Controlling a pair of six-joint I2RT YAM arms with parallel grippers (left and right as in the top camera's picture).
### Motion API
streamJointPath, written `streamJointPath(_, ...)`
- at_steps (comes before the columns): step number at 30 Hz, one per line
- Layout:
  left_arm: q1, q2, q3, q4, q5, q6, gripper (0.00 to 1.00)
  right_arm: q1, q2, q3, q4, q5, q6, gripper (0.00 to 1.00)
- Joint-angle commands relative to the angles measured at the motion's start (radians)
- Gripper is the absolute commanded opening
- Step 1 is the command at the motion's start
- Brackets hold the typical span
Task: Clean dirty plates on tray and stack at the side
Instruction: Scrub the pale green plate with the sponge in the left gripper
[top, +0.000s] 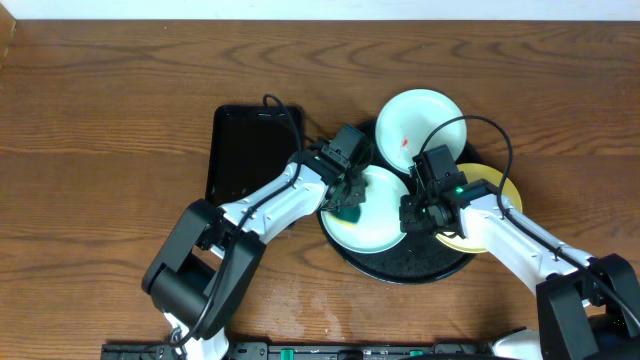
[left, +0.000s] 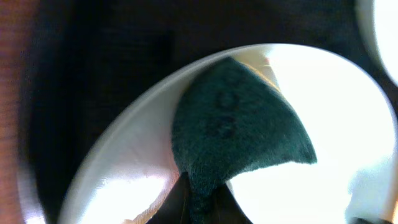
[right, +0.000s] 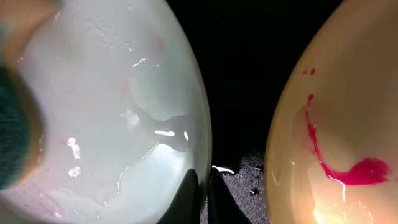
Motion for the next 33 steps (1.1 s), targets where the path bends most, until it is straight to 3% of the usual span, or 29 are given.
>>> streamJointPath(1, -0.021, 0.047, -0.017, 0.059, 0.127, -0.043, 0.08, 0.000, 0.001, 0.000, -0.008, 0.014, -0.061, 0.01)
streamJointPath(8, -0.070, 0.051, -0.017, 0.155, 0.171, -0.042, 0.08, 0.000, 0.001, 0.000, 0.005, 0.015, -0.086, 0.01)
streamJointPath(21, -0.140, 0.052, -0.042, 0.165, 0.165, -0.042, 0.08, 0.000, 0.001, -0.001, 0.006, 0.015, -0.086, 0.01)
streamJointPath(33, 0.052, 0.052, -0.038, 0.050, -0.293, 0.053, 0.08, 0.000, 0.001, 0.000, 0.009, 0.016, -0.087, 0.01)
